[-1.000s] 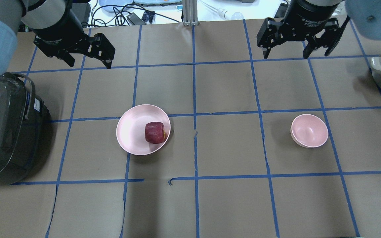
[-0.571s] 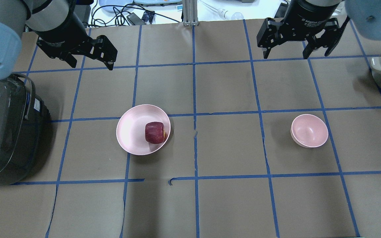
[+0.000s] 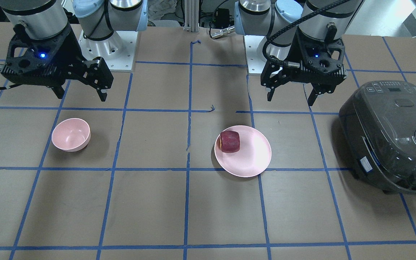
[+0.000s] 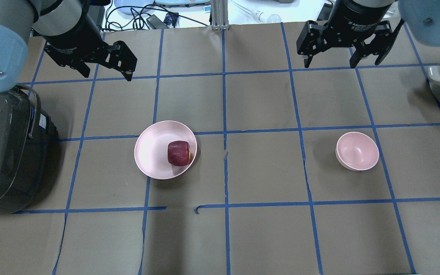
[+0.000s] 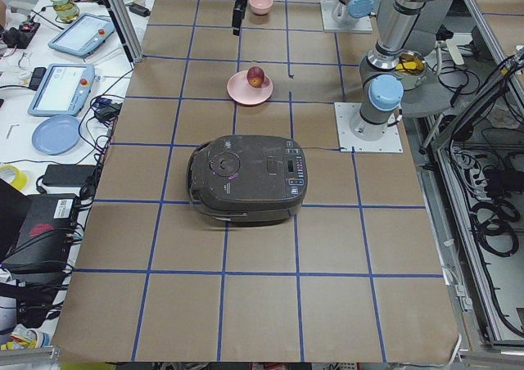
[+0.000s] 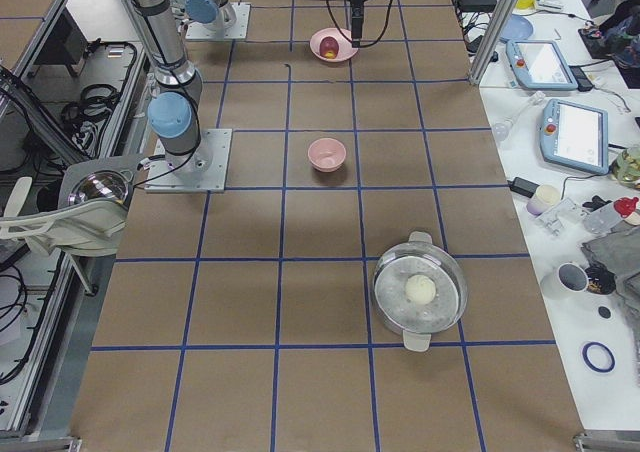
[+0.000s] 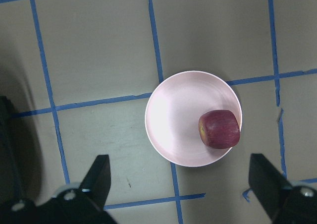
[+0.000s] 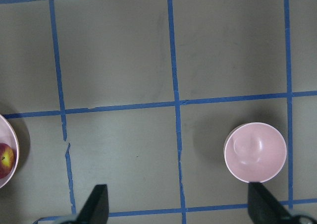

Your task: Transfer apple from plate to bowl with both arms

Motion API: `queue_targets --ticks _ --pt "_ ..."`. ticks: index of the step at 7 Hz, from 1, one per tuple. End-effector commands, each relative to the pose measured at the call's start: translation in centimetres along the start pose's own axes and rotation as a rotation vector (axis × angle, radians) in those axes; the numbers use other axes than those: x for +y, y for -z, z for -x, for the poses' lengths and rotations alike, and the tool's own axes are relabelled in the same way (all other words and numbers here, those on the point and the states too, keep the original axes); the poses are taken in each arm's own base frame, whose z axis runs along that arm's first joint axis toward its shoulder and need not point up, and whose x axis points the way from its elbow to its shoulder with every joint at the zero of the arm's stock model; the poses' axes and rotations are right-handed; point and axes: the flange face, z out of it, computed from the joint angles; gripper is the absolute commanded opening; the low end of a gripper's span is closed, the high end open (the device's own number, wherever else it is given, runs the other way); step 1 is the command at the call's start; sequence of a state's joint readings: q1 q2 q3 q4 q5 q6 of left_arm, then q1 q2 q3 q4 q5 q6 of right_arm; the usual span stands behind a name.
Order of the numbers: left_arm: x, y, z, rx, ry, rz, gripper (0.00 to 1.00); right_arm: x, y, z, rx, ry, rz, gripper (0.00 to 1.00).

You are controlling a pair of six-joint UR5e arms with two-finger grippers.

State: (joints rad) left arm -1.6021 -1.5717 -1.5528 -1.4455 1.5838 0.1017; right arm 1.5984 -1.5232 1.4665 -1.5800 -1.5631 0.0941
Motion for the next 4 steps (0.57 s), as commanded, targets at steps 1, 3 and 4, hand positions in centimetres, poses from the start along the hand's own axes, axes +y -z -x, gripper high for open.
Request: queue_targets --ticks 1,3,4 --pt "0.15 -0.23 -0.22 0.002 0.003 0.006 1.00 0.00 0.00 0.00 0.000 -0.002 0.000 1.00" --pt "0.09 -0.47 -0.25 0.005 0.004 0.010 1.00 0.00 -0.06 0.00 0.000 -0.003 0.000 1.00" --pt "0.08 -0.63 -0.36 0.009 0.006 0.013 1.00 -0.05 -0.14 0.00 0.000 -0.003 0.002 1.00"
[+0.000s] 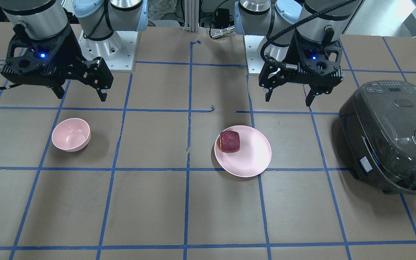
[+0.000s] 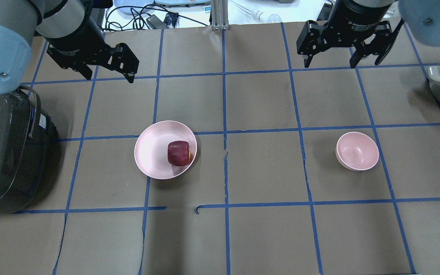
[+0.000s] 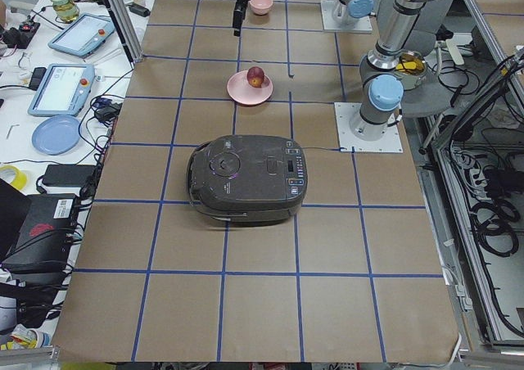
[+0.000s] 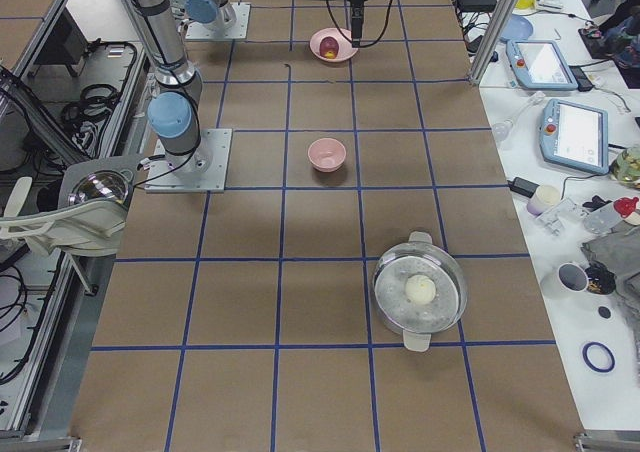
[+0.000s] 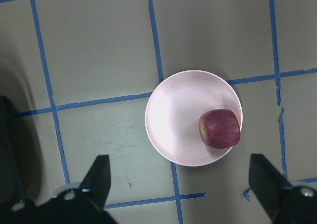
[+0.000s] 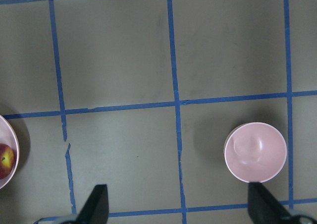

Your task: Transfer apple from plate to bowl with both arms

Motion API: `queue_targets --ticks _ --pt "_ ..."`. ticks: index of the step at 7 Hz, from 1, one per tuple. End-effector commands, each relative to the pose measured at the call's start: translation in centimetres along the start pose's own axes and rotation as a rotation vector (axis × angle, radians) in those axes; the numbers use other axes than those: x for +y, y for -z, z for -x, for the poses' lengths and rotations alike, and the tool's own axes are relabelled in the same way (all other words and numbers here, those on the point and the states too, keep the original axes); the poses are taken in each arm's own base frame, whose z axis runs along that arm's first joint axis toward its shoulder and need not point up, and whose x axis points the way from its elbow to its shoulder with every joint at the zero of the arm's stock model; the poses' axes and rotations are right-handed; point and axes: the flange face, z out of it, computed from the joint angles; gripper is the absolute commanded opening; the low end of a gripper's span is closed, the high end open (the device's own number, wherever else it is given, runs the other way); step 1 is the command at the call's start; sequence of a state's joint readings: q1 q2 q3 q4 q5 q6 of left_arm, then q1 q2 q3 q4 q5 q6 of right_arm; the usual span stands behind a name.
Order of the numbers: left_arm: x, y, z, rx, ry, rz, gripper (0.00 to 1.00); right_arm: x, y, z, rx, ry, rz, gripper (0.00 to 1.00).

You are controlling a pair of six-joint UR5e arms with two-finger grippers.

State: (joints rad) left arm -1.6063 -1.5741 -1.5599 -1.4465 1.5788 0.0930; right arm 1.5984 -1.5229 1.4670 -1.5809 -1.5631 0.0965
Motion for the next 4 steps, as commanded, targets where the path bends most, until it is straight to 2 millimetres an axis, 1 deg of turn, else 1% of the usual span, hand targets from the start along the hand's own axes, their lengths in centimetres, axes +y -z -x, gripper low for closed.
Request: queue_targets --ticks 1,2,3,4 --pt "0.1 -0.6 -0.1 0.006 0.004 0.012 1.00 0.0 0.1 0.0 0.001 0.000 -0.002 1.00" --pt "0.0 -1.6 -0.1 0.008 0.004 0.027 1.00 0.0 -0.1 0.0 0.000 0.000 0.002 1.00" --pt "0.0 -2.1 -0.8 0.010 0.024 0.031 1.00 0.0 0.0 0.0 0.000 0.000 0.000 1.00" --pt "0.0 -2.8 -3.0 0.013 0.029 0.013 1.00 0.0 0.1 0.0 0.000 0.000 -0.001 1.00"
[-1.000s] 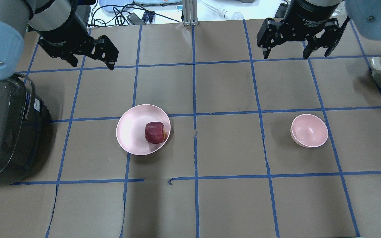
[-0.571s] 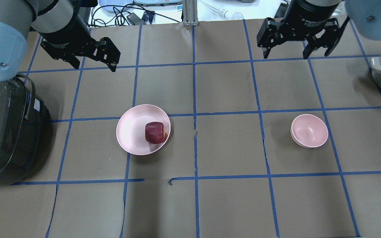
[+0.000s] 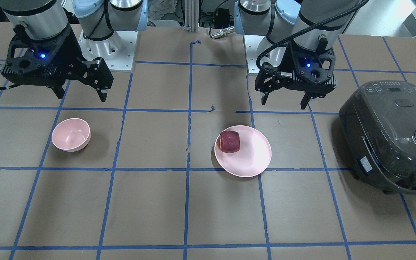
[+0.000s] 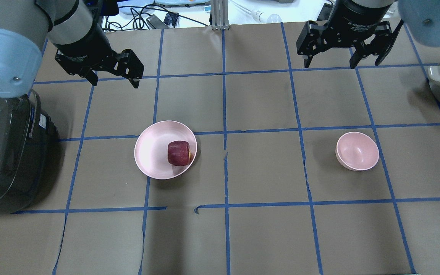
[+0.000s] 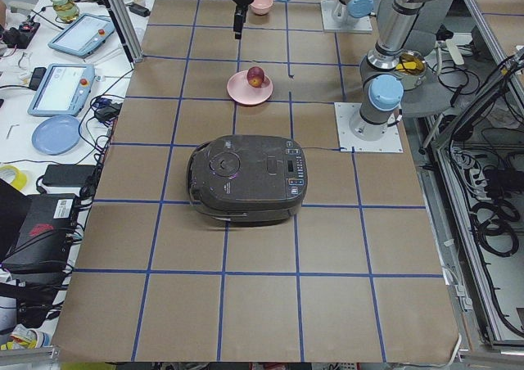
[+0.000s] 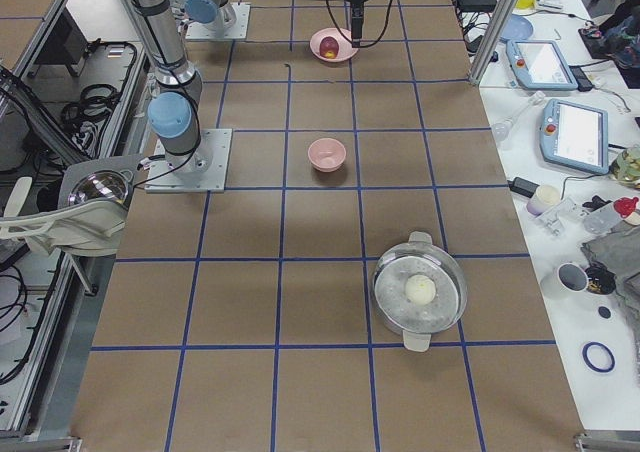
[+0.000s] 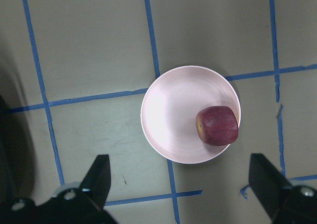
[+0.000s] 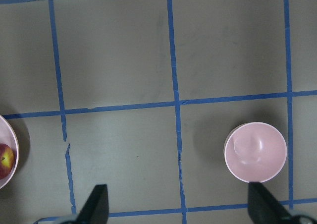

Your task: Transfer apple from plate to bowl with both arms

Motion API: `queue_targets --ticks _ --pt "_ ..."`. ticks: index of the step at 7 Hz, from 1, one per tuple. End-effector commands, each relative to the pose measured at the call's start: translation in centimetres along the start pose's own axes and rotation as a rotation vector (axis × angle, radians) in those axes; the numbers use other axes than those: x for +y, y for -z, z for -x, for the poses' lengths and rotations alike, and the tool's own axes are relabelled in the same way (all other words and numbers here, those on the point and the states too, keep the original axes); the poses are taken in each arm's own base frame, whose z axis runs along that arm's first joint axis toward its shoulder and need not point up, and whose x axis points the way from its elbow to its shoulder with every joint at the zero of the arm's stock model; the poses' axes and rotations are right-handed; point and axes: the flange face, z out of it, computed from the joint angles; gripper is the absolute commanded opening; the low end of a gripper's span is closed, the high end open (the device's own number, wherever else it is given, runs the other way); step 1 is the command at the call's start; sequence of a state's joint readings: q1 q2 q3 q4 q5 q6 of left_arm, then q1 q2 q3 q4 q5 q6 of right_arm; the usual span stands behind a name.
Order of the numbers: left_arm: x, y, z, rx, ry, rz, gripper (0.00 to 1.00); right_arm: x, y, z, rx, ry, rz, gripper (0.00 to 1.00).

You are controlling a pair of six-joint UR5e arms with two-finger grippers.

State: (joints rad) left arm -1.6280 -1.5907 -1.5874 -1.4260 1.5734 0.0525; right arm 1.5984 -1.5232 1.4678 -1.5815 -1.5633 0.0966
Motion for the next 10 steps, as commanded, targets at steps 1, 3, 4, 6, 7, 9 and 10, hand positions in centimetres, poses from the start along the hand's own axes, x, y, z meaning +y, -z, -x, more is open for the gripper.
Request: queue_targets --ticks 1,3,4,6,7,9,10 --pt "0.4 -4.2 -3.5 0.003 0.012 0.028 1.00 0.0 0.1 0.0 0.000 0.002 -0.001 1.00" --pt "1.8 -14.2 -4.5 0.005 0.021 0.061 1.00 -0.2 0.3 -0.5 -0.001 -0.007 -0.006 1.00" --pt "1.3 -16.0 -4.9 0.012 0.024 0.036 1.00 -0.4 0.4 -0.7 0.002 -0.014 -0.005 1.00" --pt "2.0 -19.7 -7.5 0.100 0.006 0.084 1.00 -1.3 -0.9 -4.6 0.011 -0.066 0.026 1.00" --pt "2.3 -21.6 -7.6 0.092 0.001 0.117 1.00 -1.6 -2.0 -6.9 0.015 0.087 0.037 1.00" --pt "2.7 -24.1 -7.3 0.058 -0.005 0.135 1.00 -1.3 -7.0 -14.7 0.013 0.013 0.135 0.96" --pt "2.7 -25.7 -7.3 0.059 0.005 0.165 1.00 -0.3 -12.4 -18.8 0.000 -0.008 0.172 0.96"
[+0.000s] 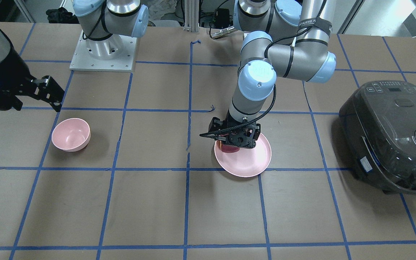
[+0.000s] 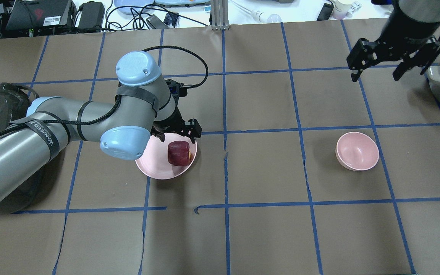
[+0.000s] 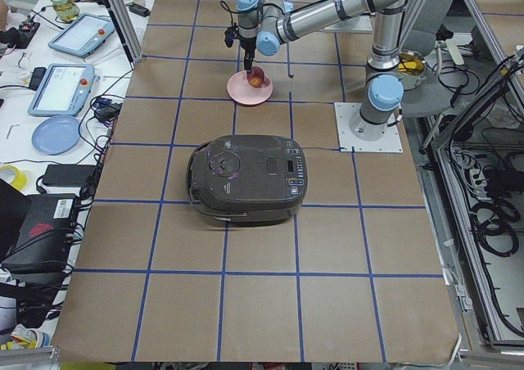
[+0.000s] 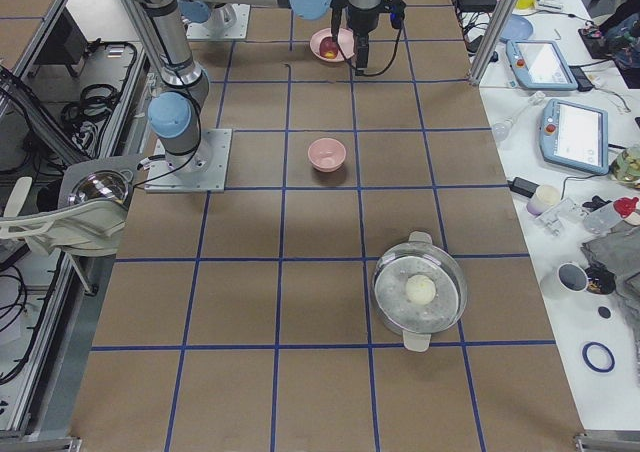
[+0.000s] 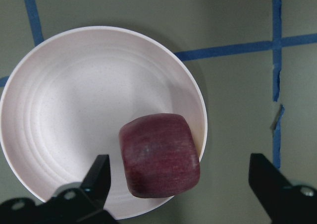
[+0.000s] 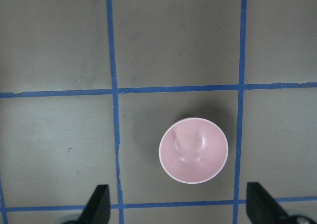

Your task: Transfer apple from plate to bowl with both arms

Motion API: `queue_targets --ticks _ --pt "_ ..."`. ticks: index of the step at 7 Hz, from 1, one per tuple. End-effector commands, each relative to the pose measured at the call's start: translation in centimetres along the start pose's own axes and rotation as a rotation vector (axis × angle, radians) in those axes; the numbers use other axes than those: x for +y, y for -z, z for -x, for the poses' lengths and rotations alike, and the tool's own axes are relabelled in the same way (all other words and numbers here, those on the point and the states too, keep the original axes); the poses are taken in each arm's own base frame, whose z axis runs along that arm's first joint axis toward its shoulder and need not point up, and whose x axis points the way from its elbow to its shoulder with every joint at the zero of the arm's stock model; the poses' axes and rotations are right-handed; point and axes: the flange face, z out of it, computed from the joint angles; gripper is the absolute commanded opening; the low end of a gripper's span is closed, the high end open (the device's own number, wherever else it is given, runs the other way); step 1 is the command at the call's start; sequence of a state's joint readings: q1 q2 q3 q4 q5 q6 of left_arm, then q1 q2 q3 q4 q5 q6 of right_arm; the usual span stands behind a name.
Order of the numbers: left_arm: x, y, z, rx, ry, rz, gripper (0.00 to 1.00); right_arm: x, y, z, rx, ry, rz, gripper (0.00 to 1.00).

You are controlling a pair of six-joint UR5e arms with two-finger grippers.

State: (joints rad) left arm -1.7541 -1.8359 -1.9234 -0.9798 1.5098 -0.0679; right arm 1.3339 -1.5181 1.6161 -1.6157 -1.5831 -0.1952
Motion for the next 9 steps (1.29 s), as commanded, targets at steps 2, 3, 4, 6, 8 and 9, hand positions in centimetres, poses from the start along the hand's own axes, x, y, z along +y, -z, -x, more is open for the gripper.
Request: queue_targets --ticks 2,3,4,6,8,9 --pt "-0.3 -4.0 0.2 -0.013 0.004 0.058 1.00 2.8 -15.5 -5.7 -0.012 0.010 0.028 0.95" --pt "-0.6 -4.5 0.2 -0.017 0.001 0.046 0.85 4.1 -20.7 -6.8 0.015 0.009 0.024 0.90" --pt "-1.4 -3.4 0.6 -0.025 -0.007 -0.003 0.47 5.8 -23.7 -7.9 0.017 0.022 -0.003 0.82" --pt "-1.4 -2.1 0.7 -0.022 0.020 -0.030 0.08 5.8 -25.7 -8.2 0.014 0.025 0.003 0.38" --pt "-2.2 1.5 0.2 -0.020 0.027 -0.085 0.08 5.7 -25.4 -8.5 0.023 0.020 0.005 0.07" --pt "-2.3 3.2 0.6 -0.019 0.031 -0.102 0.07 5.2 -24.9 -8.7 0.027 0.018 -0.005 0.03"
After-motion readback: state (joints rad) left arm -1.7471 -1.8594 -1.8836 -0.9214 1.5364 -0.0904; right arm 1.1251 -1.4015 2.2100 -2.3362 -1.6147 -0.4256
